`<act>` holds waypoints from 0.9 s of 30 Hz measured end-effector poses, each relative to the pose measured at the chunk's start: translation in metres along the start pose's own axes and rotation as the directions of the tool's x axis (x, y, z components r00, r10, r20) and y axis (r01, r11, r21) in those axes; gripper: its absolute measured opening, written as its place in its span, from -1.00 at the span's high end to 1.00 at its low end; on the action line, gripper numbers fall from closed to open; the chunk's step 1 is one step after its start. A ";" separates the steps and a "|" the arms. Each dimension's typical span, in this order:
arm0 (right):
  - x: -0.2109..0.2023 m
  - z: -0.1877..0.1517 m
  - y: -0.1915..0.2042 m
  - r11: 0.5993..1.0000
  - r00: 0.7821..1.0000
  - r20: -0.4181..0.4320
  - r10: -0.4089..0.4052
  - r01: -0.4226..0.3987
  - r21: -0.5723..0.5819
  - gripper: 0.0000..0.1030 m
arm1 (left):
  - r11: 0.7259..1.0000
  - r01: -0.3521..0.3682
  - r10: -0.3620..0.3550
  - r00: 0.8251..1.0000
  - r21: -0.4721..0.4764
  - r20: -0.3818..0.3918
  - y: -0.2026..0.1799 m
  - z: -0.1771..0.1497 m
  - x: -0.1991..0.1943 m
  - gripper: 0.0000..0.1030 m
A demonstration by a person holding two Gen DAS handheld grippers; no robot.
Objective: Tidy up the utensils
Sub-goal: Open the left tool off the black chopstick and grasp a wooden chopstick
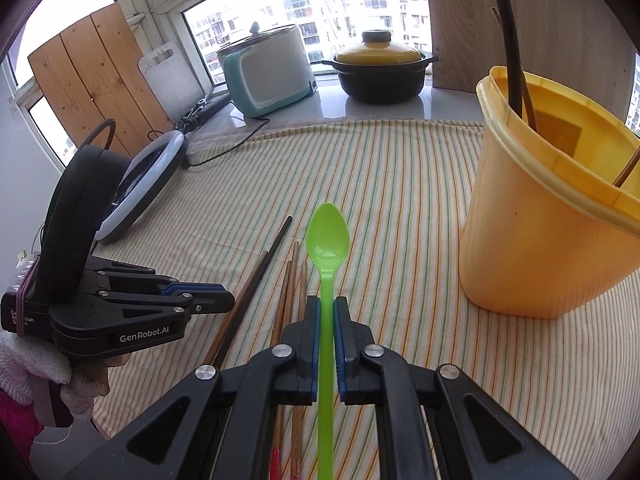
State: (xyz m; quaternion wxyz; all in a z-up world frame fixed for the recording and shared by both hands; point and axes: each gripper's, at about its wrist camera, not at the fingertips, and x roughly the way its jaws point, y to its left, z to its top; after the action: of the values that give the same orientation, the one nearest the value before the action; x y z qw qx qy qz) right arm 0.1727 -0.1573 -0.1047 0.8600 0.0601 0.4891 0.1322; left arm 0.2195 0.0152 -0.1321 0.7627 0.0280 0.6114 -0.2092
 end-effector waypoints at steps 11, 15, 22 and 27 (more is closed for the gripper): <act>-0.003 -0.001 -0.009 1.000 1.000 0.009 0.011 -0.011 0.021 0.93 | 0.997 -0.068 0.068 0.998 0.022 0.001 -0.012 0.007 0.008 0.53; -0.004 -0.002 -0.014 0.999 1.000 0.007 0.015 -0.015 0.029 0.93 | 0.996 -0.079 0.079 0.997 0.039 0.002 -0.017 0.007 0.010 0.62; -0.006 -0.004 -0.015 0.999 1.000 0.004 0.029 -0.029 0.028 0.93 | 0.987 -0.130 0.131 0.991 0.098 -0.003 -0.025 0.004 0.012 0.72; -0.006 -0.003 -0.014 0.999 0.999 0.010 0.035 -0.035 0.027 0.93 | 0.979 -0.158 0.161 0.987 0.128 -0.017 -0.036 0.005 0.022 0.73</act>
State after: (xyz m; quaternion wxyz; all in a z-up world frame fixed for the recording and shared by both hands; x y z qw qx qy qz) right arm 0.1699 -0.1722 -0.1045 0.8589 0.0810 0.4858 0.1404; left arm 0.2154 -0.0251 -0.1440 0.7655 0.1279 0.6029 -0.1851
